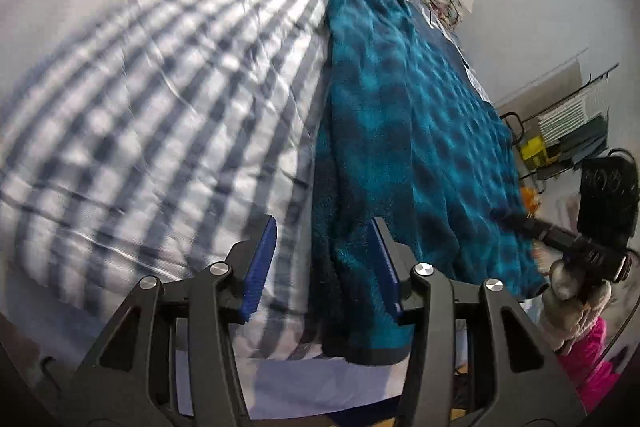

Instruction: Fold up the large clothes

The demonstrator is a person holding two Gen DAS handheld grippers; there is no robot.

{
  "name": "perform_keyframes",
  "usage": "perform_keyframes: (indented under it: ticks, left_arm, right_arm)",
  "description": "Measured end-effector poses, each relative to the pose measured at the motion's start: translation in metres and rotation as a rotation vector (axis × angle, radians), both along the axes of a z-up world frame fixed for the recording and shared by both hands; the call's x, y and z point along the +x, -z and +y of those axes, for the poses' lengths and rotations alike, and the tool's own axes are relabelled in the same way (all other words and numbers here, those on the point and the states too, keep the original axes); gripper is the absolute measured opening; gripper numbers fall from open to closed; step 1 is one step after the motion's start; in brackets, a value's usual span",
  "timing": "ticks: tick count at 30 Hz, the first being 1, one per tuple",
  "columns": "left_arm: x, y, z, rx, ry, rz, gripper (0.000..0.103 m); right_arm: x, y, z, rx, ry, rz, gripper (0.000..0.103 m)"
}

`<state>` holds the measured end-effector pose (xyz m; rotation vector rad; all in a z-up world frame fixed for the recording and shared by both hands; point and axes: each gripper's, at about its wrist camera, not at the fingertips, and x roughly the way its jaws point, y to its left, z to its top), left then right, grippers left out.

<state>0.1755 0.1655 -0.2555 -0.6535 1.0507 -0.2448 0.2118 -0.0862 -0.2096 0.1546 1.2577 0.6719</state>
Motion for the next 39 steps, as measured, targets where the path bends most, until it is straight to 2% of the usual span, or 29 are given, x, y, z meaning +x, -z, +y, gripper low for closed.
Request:
perform_keyframes:
  ticks: [2,4,6,8,11,15,19,26,30,35,39]
  left_arm:
    - [0.001,0.005,-0.008,0.007,0.012,-0.001,0.042]
    - [0.004,0.007,-0.017,0.026,0.048,0.002,0.013]
    - [0.005,0.008,-0.019,0.021,0.052,0.008,0.009]
    - [0.004,0.005,-0.018,0.012,0.046,0.002,0.008]
    - [0.002,-0.003,-0.013,-0.025,0.026,-0.014,0.006]
    - [-0.002,-0.012,-0.012,-0.029,0.024,-0.040,0.006]
    - [-0.002,-0.013,-0.012,-0.033,0.010,-0.033,0.006]
    - [-0.006,-0.016,-0.008,-0.075,-0.007,-0.034,0.006]
    - [-0.006,-0.017,-0.011,-0.087,-0.007,-0.032,0.006]
    - [-0.003,-0.013,-0.009,-0.114,-0.023,-0.009,0.006]
    - [-0.003,-0.015,-0.009,-0.122,-0.019,-0.017,0.005]
  right_arm:
    - [0.010,-0.011,-0.005,0.018,0.031,-0.028,0.038]
    - [0.023,-0.021,-0.007,0.014,0.057,-0.047,0.038]
    - [0.039,-0.028,-0.008,0.010,0.076,-0.065,0.040]
    - [0.058,-0.038,-0.002,0.011,0.090,-0.081,0.041]
    - [0.084,-0.048,0.018,0.009,0.099,-0.103,0.056]
    - [0.115,-0.049,0.049,-0.035,0.086,-0.139,0.057]
    - [0.148,-0.043,0.075,-0.058,0.084,-0.122,0.060]
    - [0.211,-0.019,0.131,-0.191,0.089,-0.113,0.060]
    - [0.242,0.008,0.159,-0.269,0.123,-0.084,0.060]
    - [0.264,0.034,0.179,-0.327,0.142,-0.057,0.060]
    - [0.273,0.046,0.193,-0.404,0.130,-0.073,0.062]
